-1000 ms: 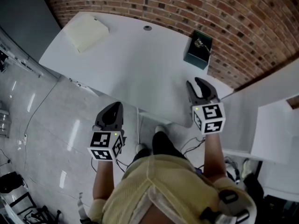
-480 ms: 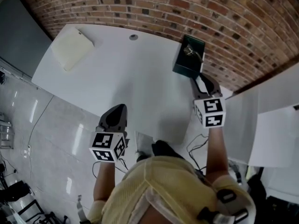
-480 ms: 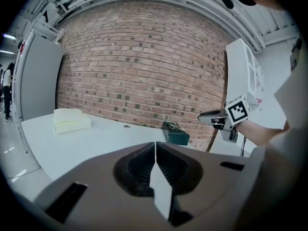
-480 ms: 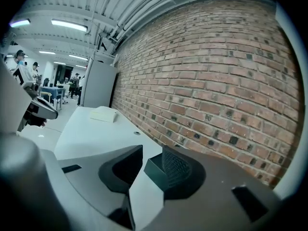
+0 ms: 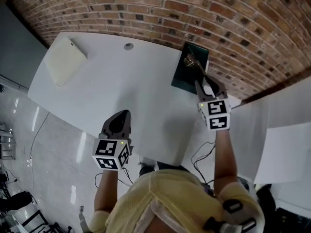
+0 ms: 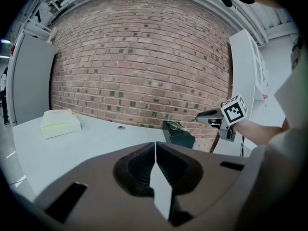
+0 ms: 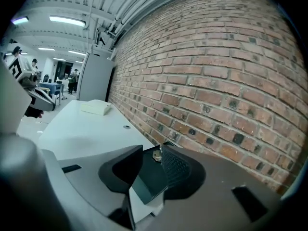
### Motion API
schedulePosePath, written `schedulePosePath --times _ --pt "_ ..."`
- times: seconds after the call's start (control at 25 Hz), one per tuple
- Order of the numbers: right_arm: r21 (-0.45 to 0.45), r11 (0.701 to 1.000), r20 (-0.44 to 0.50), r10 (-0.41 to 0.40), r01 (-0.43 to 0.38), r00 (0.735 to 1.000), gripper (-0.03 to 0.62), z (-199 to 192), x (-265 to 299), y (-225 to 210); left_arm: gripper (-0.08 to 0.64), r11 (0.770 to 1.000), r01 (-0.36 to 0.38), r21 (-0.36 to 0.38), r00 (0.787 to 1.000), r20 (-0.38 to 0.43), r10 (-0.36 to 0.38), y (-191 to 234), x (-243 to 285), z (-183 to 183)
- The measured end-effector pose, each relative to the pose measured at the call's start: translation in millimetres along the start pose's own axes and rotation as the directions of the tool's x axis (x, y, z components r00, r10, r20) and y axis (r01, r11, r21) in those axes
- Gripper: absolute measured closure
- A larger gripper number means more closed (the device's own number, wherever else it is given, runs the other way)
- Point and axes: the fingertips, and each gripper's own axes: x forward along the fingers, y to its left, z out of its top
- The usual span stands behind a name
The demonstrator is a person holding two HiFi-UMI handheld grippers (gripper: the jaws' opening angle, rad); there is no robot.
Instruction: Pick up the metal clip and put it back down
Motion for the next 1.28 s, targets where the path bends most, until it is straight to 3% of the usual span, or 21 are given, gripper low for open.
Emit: schedulePosePath --times 0.48,0.84,1.28 --pt "-0.089 0.995 -0.06 0.039 -0.044 0.997 0.488 -27.7 88.3 -30.3 0.551 0.998 -0.063 0.015 0.996 -0.065 0.064 -1.1 55.7 12.0" --pt "-0.205 0.977 -0.086 0.039 -0.056 0.996 0.488 -39.0 137.1 -25.2 0.551 0.998 -0.055 0.02 0.996 -0.073 0.057 1.0 91.8 18.8" --pt "-0.359 0.933 -0.16 -0.018 -0.041 0.987 0.488 -47.0 168.0 -29.0 0.55 0.999 -0.05 0.012 0.992 -0.113 0.051 9.2 114.3 9.8"
